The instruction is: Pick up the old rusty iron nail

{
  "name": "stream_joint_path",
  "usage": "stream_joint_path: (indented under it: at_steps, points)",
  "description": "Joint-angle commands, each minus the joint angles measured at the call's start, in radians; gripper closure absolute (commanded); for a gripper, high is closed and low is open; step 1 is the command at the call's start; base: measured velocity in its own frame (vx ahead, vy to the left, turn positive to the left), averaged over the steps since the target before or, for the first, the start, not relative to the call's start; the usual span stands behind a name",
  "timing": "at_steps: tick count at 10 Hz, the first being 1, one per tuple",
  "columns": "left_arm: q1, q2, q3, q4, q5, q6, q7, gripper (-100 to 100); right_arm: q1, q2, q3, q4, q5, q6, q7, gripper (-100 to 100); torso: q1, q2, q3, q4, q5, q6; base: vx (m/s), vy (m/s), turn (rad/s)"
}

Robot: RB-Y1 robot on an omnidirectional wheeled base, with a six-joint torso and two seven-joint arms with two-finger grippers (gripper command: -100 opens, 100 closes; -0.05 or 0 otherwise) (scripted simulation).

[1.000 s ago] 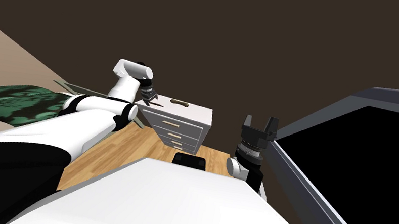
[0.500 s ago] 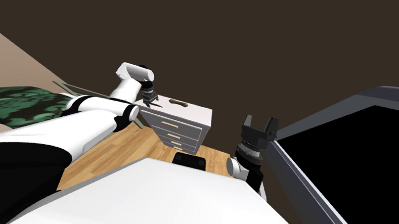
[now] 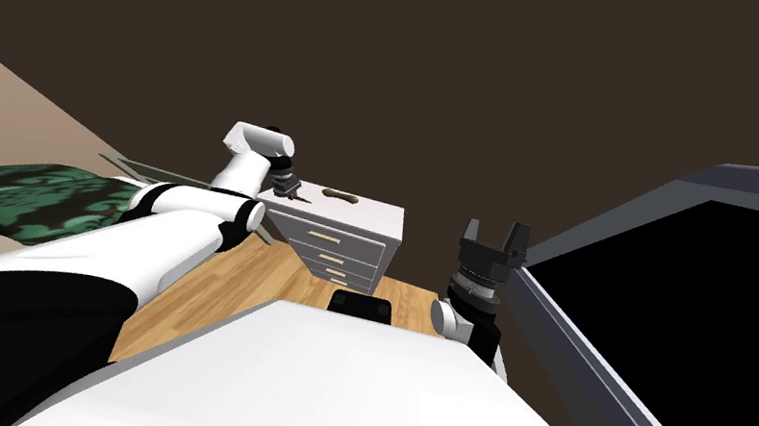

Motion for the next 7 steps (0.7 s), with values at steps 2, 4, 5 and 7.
stream_joint_path:
  at_steps: [2,4,5,7]
  points:
    - [0.000,0.000,0.000,0.000,0.000,0.000,0.000,100,0.000,0.000,0.000,0.000,0.000,0.000,0.000,0,0.000,0.000,0.000,0.000,0.000,0.000,0.000,0.000,0.000]
    - [-0.012,0.015,0.003,-0.017,0.005,0.033,-0.003,100,0.000,0.000,0.000,0.000,0.000,0.000,0.000,0,0.000,0.000,0.000,0.000,0.000,0.000,0.000,-0.008,0.003]
    - [-0.017,0.020,0.004,-0.022,0.007,0.045,-0.004,100,0.000,0.000,0.000,0.000,0.000,0.000,0.000,0,-0.001,0.000,0.000,0.001,-0.001,0.000,0.007,-0.025,0.008]
    - [-0.004,0.013,0.005,-0.031,0.006,0.038,0.000,0,0.000,0.000,0.000,0.000,0.000,0.000,0.000,0,-0.001,0.000,0.000,0.000,0.000,0.000,0.002,-0.006,0.002]
